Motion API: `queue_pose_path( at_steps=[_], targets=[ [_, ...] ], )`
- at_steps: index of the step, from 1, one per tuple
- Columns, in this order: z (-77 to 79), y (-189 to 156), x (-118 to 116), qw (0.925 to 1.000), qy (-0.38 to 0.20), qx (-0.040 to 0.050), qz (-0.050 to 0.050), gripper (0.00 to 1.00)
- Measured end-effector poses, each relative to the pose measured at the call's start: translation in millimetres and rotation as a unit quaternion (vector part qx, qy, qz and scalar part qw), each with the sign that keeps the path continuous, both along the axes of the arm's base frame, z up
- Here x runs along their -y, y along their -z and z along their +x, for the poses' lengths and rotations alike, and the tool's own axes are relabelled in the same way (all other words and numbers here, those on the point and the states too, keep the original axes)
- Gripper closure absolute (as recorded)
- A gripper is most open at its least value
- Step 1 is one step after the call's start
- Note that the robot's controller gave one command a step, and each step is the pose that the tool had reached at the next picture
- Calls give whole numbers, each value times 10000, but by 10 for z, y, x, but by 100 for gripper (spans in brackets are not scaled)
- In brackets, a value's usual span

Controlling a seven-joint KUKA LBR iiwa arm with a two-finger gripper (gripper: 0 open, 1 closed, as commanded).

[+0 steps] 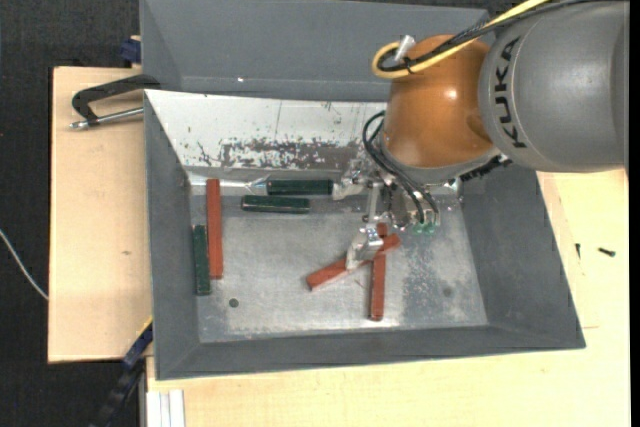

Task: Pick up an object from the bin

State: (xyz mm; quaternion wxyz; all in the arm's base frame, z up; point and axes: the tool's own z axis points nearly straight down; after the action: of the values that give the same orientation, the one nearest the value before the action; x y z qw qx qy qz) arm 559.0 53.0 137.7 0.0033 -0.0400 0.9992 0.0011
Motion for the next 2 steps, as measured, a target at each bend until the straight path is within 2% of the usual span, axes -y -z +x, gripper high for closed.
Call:
queue_pose_path(
  at_steps=[1, 2],
  targets=[
    [-378, 611, -27, 9977, -670, -75, -20, 100],
    [-377, 611, -27, 9977, -670, -74, -20, 100]
  ],
)
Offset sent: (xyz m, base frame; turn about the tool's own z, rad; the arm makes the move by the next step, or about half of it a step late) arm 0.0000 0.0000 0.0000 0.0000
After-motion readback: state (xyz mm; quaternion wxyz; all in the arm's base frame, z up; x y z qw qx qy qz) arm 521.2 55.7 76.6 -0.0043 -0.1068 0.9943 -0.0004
